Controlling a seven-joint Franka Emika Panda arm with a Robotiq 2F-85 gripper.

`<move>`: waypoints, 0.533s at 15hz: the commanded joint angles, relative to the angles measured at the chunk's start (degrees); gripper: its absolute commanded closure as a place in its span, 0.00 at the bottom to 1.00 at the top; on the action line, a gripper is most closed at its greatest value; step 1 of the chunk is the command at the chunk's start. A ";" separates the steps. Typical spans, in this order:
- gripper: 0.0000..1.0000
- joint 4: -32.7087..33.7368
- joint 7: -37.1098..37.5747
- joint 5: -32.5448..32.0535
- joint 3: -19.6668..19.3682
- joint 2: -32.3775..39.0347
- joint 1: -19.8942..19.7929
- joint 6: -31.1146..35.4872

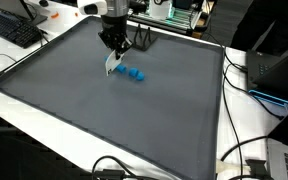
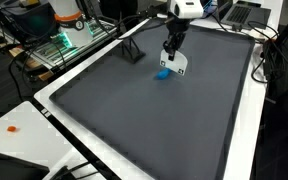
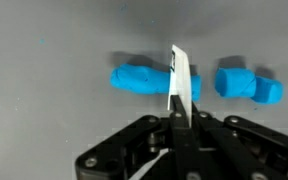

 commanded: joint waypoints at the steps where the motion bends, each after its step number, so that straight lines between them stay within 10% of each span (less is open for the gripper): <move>1: 0.99 -0.26 -0.04 0.41 0.16 1.38 -0.48 0.34; 8: 0.99 -0.81 -0.39 1.53 0.32 3.23 -0.82 0.79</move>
